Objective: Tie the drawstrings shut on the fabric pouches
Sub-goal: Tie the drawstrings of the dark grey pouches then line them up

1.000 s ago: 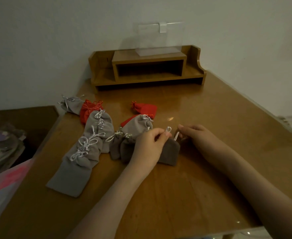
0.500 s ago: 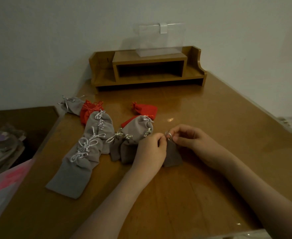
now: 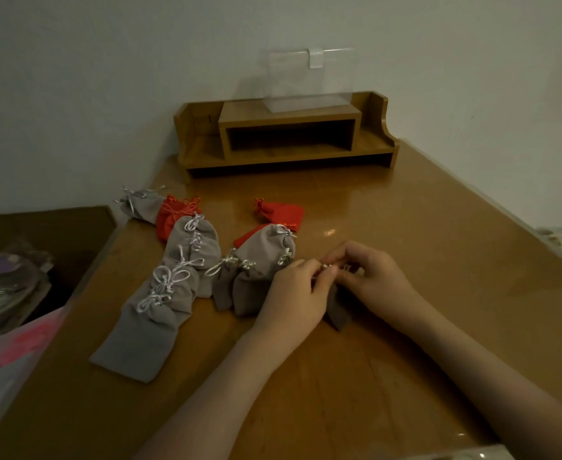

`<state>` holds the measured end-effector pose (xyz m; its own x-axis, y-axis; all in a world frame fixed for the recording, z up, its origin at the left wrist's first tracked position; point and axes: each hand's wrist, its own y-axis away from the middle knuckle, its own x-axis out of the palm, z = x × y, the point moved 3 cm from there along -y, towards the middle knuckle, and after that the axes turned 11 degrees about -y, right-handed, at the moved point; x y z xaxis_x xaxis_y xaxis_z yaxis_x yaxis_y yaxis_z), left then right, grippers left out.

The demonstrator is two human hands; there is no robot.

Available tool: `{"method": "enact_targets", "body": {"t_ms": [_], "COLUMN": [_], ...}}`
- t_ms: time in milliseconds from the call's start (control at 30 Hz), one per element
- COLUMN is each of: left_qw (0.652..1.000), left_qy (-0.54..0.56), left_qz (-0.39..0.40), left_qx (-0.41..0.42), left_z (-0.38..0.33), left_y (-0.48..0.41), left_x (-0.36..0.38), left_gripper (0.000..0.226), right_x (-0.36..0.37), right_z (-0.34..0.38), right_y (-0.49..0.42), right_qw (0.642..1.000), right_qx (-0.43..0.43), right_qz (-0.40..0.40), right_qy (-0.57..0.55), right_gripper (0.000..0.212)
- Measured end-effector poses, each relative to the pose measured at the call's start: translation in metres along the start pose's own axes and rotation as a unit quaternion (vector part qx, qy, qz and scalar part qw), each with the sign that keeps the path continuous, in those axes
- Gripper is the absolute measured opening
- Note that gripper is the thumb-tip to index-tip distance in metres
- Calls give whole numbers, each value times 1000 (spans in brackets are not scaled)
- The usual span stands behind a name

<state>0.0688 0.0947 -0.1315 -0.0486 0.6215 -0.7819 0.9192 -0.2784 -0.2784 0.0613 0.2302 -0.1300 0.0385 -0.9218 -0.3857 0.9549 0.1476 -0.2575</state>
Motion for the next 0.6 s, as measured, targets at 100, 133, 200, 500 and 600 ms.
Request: {"method": "enact_targets", "body": {"t_ms": [100,133,200,500,600], "left_qw": [999,999,997,974,976], "left_qy": [10,17,49,206,204], "left_qz": [-29,-33,-25,-12,-30], "left_qx": [-24,-33,-63,-97,-74], "left_z": [2,3,5,4,2], "left_y": [-2,-3,-4,-1,0], "left_x": [-2,-1,0,-3,-6], "left_gripper": [26,28,32,20,18], "right_x": [0,0,0,-4,-5], "right_z": [1,2,4,9,4], "right_y": [0,0,0,1,-1], "right_qw": [1000,1000,999,998,991], "right_qx": [-13,-16,-14,-30,65], "right_qz": [-22,-27,-31,-46,-28], "right_qy": [2,6,11,-34,-114], "right_gripper": [9,10,8,22,16]}}
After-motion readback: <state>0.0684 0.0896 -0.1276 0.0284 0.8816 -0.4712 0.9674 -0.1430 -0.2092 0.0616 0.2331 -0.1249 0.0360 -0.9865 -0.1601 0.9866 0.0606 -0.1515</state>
